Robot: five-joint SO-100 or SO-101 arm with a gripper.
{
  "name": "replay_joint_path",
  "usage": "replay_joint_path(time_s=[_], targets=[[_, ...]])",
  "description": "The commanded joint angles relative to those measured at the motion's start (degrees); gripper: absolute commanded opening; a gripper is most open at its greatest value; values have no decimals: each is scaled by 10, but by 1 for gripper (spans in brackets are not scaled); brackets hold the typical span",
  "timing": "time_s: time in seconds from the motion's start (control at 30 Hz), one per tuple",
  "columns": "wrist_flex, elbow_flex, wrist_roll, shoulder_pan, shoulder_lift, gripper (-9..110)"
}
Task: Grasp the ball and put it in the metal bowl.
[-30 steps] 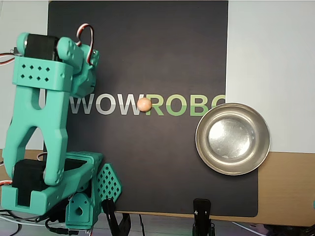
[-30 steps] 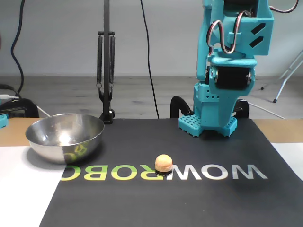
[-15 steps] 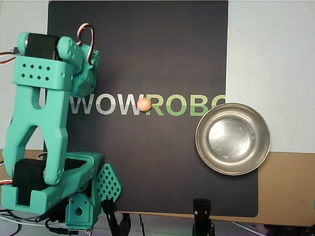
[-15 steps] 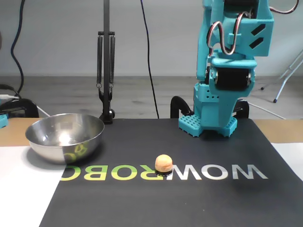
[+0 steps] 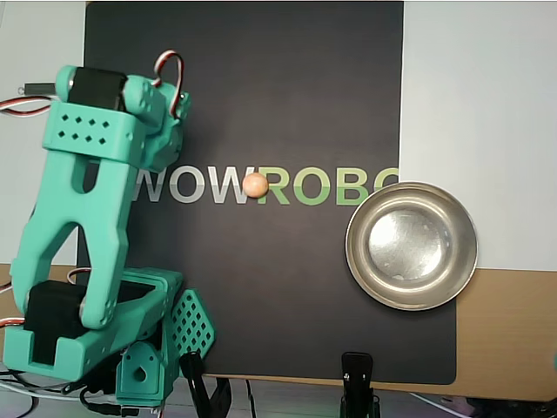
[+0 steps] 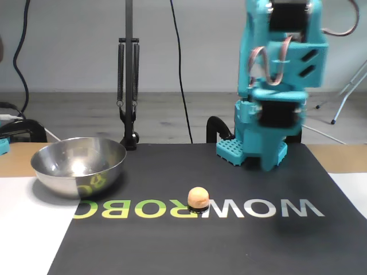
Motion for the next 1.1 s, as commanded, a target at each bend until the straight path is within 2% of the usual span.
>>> replay_joint_path(time_s=[0.0,0.5,0.8,1.07], targets=[[-2,0,-4,3,11,0],[-29,3,-4,24,16,0],[-88,98,-4,32,76,0],[-90,109,-4,32,92,0]])
